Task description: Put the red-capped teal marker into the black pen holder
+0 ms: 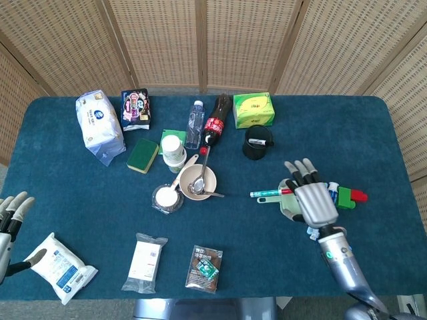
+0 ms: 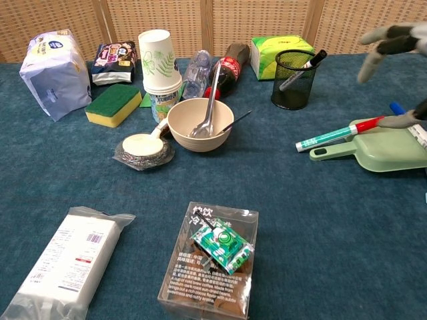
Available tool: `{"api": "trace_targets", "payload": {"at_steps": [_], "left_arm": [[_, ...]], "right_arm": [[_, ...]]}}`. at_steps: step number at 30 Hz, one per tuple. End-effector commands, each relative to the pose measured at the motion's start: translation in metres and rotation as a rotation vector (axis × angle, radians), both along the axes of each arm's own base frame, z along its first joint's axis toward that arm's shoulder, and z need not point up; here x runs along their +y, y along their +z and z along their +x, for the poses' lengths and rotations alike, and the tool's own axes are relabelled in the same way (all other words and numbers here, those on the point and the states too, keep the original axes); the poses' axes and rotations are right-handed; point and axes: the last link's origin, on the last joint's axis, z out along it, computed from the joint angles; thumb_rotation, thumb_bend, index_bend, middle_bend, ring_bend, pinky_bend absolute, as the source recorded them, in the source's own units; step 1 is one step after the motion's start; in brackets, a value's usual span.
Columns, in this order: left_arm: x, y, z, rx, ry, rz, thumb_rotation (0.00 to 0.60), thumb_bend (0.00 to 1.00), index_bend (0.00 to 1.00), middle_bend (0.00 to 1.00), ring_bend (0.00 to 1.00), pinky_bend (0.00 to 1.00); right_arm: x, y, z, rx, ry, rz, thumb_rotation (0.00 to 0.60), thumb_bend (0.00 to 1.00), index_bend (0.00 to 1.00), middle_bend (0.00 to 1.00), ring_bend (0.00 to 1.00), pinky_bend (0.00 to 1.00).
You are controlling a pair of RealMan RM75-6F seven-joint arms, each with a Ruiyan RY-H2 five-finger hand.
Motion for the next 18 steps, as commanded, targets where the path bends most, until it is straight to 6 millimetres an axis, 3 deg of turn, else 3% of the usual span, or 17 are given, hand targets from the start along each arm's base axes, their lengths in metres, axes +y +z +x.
{"api": "trace_targets", "payload": {"at_steps": [1, 18], "left_arm": [[0.0, 0.001, 0.0, -0.003, 0.0, 0.003, 0.6, 0.18, 0.0, 0.0, 0.0, 0.0], [0.001, 0.005, -0.002, -0.013, 0.009, 0.011, 0.6, 0.18, 0.0, 0.0, 0.0, 0.0]], "right_arm": [[-0.012, -0.013, 0.007, 0.01, -0.012, 0.023, 0.6, 0.26, 0.38, 0.0, 0.0, 0.0], [-0.034, -0.044, 0.007, 0.11, -0.028, 0.043, 0.6, 0.26, 0.39, 0.0, 0.0, 0.0]]}}
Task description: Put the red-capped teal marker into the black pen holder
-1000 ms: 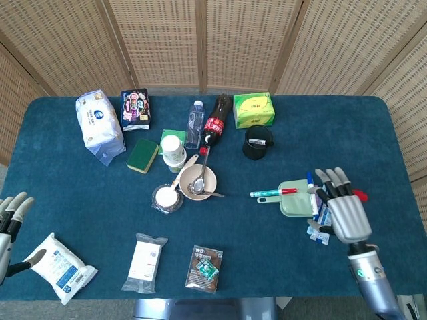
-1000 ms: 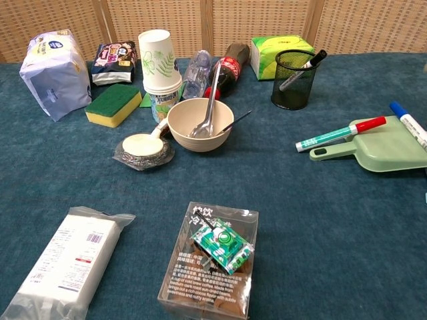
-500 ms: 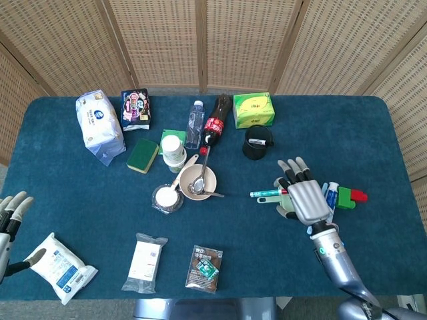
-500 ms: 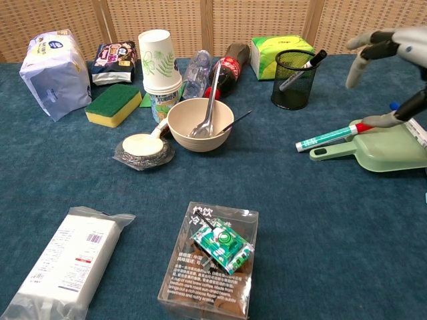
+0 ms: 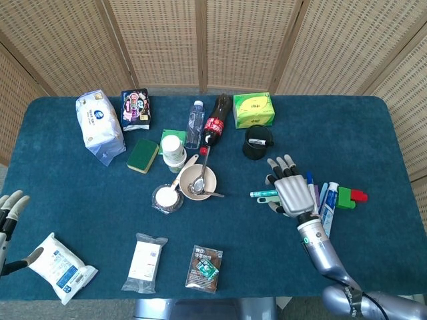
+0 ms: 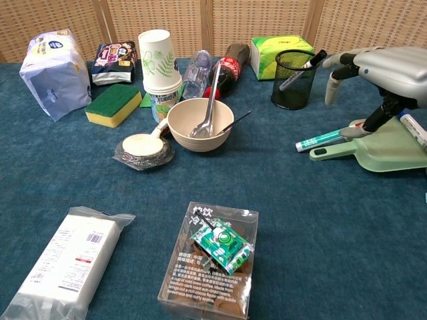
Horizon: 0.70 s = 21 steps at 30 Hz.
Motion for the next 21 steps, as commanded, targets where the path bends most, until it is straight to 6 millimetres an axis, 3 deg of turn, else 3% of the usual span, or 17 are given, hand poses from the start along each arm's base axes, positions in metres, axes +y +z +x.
{"api": "trace_targets", "payload": {"at_steps": [1, 21], "left_arm": [[0.0, 0.0, 0.0, -0.001, 0.0, 0.001, 0.6, 0.18, 0.0, 0.0, 0.0, 0.0], [0.0, 0.002, -0.001, -0.006, 0.005, 0.002, 0.6, 0.18, 0.0, 0.0, 0.0, 0.0]], "right_arm": [[-0.003, -0.004, -0.002, 0.013, -0.007, 0.003, 0.6, 0.26, 0.39, 0.0, 0.0, 0.0], [-0.018, -0.027, 0.0, 0.109, -0.02, 0.01, 0.6, 0.28, 0.42, 0.0, 0.0, 0.0]]}}
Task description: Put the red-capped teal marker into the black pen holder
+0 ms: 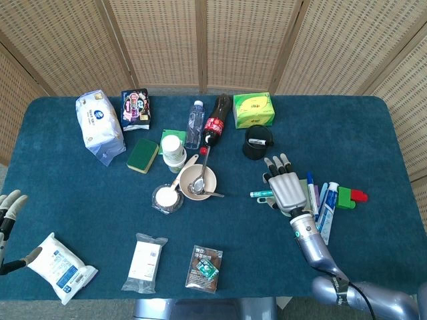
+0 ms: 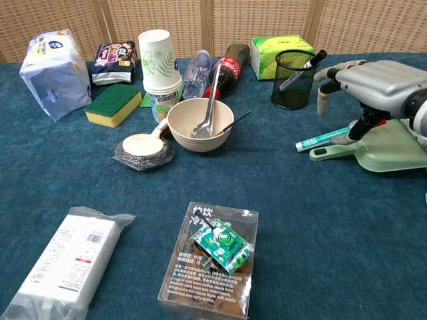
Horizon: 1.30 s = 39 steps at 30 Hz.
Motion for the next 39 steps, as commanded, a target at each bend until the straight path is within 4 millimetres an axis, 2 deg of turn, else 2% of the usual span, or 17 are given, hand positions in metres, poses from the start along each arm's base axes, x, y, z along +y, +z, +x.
{"api": "trace_targets", "payload": {"at_steps": [1, 19, 31, 39], "left_arm": [[0.0, 0.0, 0.0, -0.001, 0.0, 0.001, 0.6, 0.18, 0.0, 0.0, 0.0, 0.0], [-0.001, 0.003, 0.0, -0.007, 0.0, 0.005, 0.6, 0.18, 0.0, 0.0, 0.0, 0.0], [0.0, 0.003, -0.001, -0.012, 0.0, 0.002, 0.6, 0.18, 0.0, 0.0, 0.0, 0.0], [0.0, 0.002, -0.001, -0.012, 0.001, -0.004, 0.6, 0.18, 0.0, 0.0, 0.0, 0.0]], "right_arm": [[-0.002, -0.003, 0.001, 0.019, -0.001, 0.002, 0.6, 0.28, 0.42, 0.0, 0.0, 0.0], [-0.009, -0.006, -0.005, 0.088, -0.04, 0.002, 0.6, 0.28, 0.45, 0.0, 0.0, 0.0], [-0.01, -0.009, -0.012, 0.113, -0.054, 0.005, 0.6, 0.33, 0.46, 0.0, 0.0, 0.0], [-0.01, -0.01, -0.014, 0.114, -0.055, 0.003, 0.6, 0.36, 0.53, 0.0, 0.0, 0.0]]}}
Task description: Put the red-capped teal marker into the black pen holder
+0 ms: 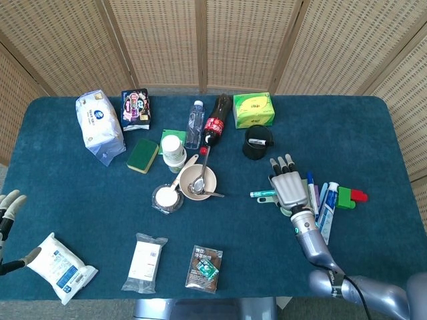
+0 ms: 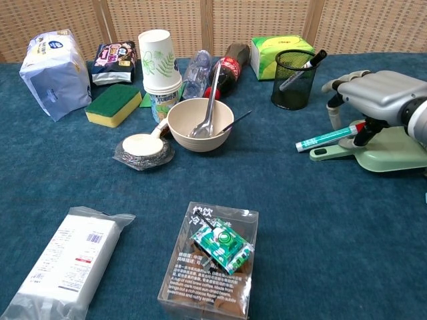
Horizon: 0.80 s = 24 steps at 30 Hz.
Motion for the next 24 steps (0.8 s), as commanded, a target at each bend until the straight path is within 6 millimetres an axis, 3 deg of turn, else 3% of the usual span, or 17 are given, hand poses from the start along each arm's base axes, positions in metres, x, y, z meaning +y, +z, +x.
{"api": "trace_targets", "payload": {"at_steps": [1, 5, 12, 24], "left_arm": [[0.0, 0.0, 0.0, 0.0, 0.001, 0.001, 0.6, 0.18, 0.0, 0.0, 0.0, 0.0], [0.0, 0.0, 0.0, 0.002, 0.002, 0.0, 0.6, 0.18, 0.0, 0.0, 0.0, 0.0], [0.001, -0.001, 0.0, 0.005, 0.006, -0.003, 0.6, 0.18, 0.0, 0.0, 0.0, 0.0], [0.0, -0.003, 0.0, 0.006, 0.008, -0.013, 0.6, 0.18, 0.0, 0.0, 0.0, 0.0]], "right_arm": [[0.001, -0.001, -0.001, -0.002, 0.001, 0.0, 0.6, 0.36, 0.54, 0.0, 0.0, 0.0], [0.001, -0.001, -0.003, -0.007, -0.001, -0.002, 0.6, 0.36, 0.59, 0.0, 0.0, 0.0], [0.004, 0.001, -0.004, -0.014, 0.016, -0.011, 0.6, 0.37, 0.59, 0.01, 0.0, 0.0], [0.01, 0.026, 0.014, -0.019, 0.127, -0.067, 0.6, 0.38, 0.61, 0.03, 0.0, 0.0]]}}
